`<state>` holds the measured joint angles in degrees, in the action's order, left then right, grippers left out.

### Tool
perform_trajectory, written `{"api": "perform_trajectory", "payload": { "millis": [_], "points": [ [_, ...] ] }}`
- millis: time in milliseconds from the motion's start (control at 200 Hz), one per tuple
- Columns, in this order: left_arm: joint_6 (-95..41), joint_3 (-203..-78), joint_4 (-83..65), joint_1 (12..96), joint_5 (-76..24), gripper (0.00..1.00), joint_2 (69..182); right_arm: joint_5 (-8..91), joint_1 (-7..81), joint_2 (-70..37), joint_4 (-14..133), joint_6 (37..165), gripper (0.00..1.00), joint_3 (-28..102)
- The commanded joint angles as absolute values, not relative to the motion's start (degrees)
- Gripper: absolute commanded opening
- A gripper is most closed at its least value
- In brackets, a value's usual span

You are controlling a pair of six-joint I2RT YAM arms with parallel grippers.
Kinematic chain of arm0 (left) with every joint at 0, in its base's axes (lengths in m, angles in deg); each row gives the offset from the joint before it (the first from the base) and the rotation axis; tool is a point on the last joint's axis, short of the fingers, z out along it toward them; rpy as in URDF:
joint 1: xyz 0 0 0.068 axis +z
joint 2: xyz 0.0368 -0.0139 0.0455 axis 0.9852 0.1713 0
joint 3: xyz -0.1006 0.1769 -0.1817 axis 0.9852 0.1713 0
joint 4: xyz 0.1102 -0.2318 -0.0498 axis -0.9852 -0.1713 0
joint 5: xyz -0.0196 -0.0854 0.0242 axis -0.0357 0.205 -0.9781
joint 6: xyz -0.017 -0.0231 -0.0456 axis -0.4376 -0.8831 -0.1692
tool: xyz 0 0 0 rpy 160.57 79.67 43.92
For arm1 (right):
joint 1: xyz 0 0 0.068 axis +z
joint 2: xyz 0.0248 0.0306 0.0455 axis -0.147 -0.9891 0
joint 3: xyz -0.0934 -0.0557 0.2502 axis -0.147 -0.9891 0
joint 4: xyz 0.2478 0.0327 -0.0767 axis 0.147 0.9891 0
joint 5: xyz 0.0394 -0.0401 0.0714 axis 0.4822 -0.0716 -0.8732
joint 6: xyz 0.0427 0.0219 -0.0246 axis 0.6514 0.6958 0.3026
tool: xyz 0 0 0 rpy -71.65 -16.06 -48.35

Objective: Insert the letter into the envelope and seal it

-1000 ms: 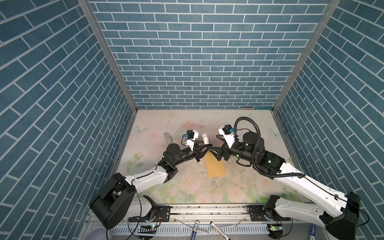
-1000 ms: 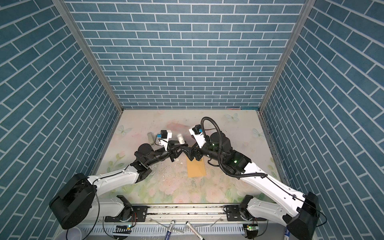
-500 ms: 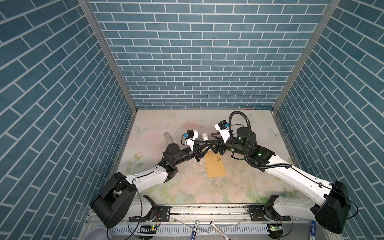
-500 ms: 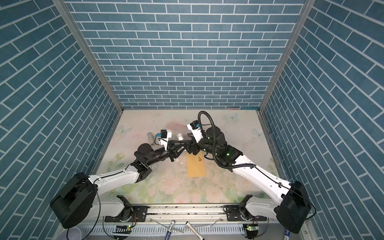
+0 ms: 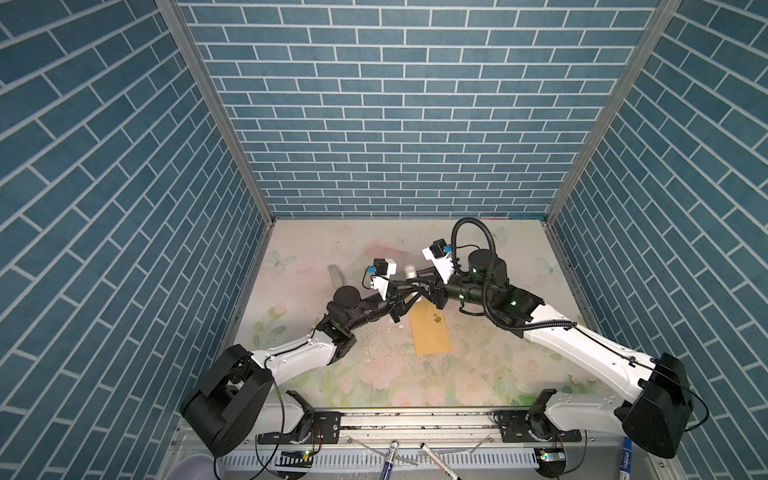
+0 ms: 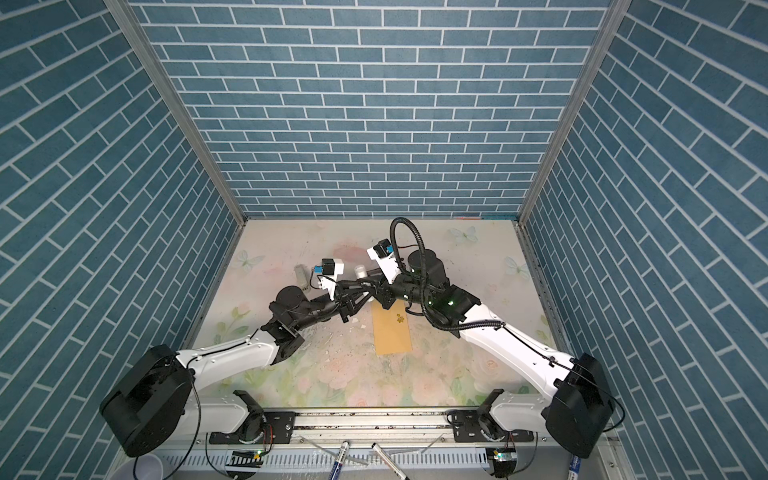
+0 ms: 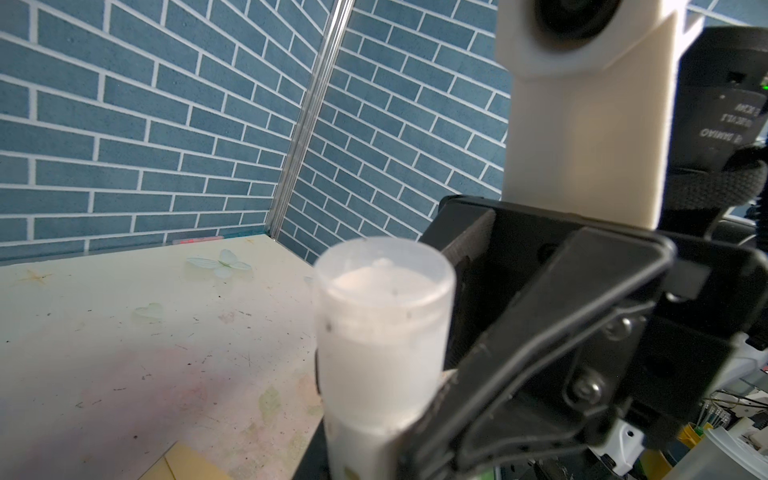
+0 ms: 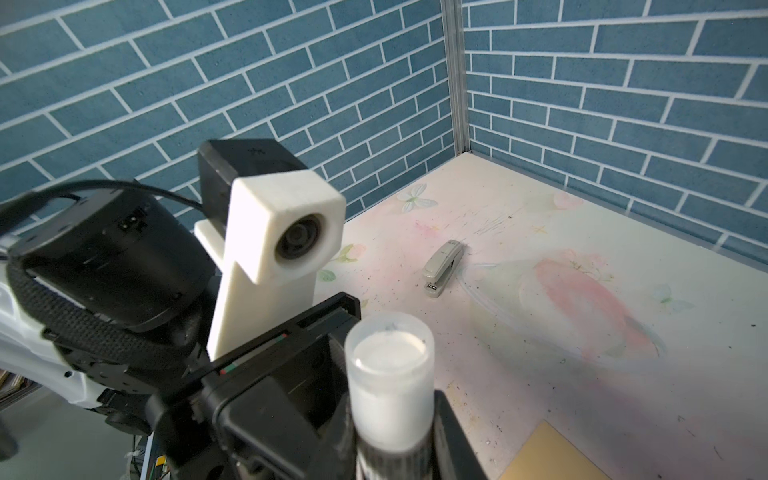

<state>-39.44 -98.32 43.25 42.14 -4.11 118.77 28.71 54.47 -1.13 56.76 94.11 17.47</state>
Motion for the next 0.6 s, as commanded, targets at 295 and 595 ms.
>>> {"api": "perform_trajectory", "payload": {
  "millis": [295,595],
  "points": [
    [-33.17,-99.81,37.64,42.08,-7.24,0.33,115.34,39.58,52.30,-0.42,59.74,97.17,0.00,20.39],
    [-22.04,-100.28,17.55,42.87,-16.24,0.67,105.18,53.57,42.12,-4.02,74.17,96.64,0.00,26.33]
  ]
}}
